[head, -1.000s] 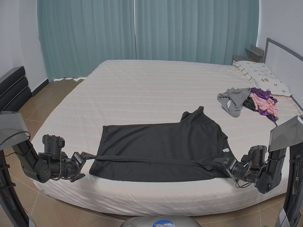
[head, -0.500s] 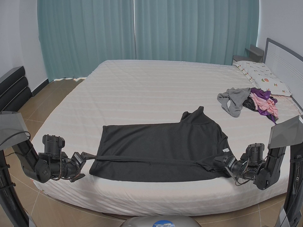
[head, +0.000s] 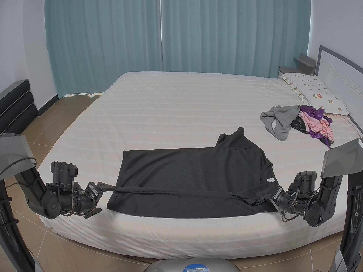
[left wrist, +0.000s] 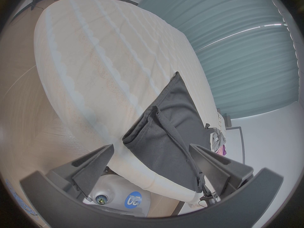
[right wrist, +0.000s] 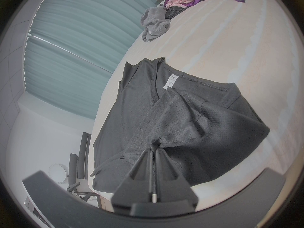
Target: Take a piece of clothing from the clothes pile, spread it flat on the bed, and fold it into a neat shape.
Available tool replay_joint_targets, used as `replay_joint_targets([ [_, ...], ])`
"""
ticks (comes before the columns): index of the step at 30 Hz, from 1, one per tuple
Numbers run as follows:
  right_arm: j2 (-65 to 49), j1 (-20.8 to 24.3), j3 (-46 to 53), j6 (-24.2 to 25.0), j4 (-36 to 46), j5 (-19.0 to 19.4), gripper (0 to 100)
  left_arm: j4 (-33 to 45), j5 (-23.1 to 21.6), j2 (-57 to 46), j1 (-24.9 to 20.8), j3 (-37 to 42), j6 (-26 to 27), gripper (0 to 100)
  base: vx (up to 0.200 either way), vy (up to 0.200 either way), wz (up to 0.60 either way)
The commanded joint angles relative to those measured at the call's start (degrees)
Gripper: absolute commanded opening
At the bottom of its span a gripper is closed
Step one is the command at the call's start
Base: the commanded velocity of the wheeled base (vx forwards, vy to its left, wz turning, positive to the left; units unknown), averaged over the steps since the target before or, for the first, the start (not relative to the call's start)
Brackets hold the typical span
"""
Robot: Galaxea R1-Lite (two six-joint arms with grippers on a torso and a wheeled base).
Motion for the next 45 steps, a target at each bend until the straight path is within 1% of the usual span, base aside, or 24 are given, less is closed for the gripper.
replay_joint_targets([
  [1,-0.2,-0.1,0.1,0.0,0.0,0.1,0,0.0,0.0,0.0,0.0,0.0,0.0,100,0.000,0.000,0.00],
  [5,-0.6,-0.1,0.5,0.1,0.0,0.2,0,0.0,0.0,0.1,0.0,0.0,0.0,100,0.000,0.000,0.00],
  [12,-6.1,0.4,4.7,0.2,0.0,0.3,0,0.0,0.0,0.1,-0.1,0.0,0.0,100,0.000,0.000,0.00],
  [19,-8.4,0.6,7.5,0.2,-0.2,0.4,0,0.0,0.0,0.1,0.0,0.0,0.0,100,0.000,0.000,0.00],
  [31,-6.6,1.8,9.2,-0.1,-0.5,0.2,0,0.0,0.0,0.1,0.0,0.0,0.1,100,0.000,0.000,0.00],
  [32,-6.5,1.8,9.2,-0.2,-0.5,0.2,100,0.0,0.0,0.1,0.0,0.0,0.1,100,0.000,0.000,0.00],
  [36,-7.0,3.0,11.4,-0.7,-0.2,0.2,100,0.0,0.0,0.1,0.0,0.0,0.1,100,0.000,0.000,0.00],
  [38,-7.3,3.0,11.9,-1.9,-0.6,0.1,100,0.0,0.0,0.1,0.0,-0.1,0.1,100,0.000,0.000,0.00],
  [42,-9.6,1.2,11.2,-2.7,-0.7,0.0,100,0.0,0.0,0.1,0.0,-0.1,0.1,100,0.000,0.000,0.00],
  [45,-12.8,-0.9,10.5,-2.9,0.0,0.2,100,0.0,0.0,0.1,0.0,-0.1,0.1,100,0.000,0.000,0.00],
])
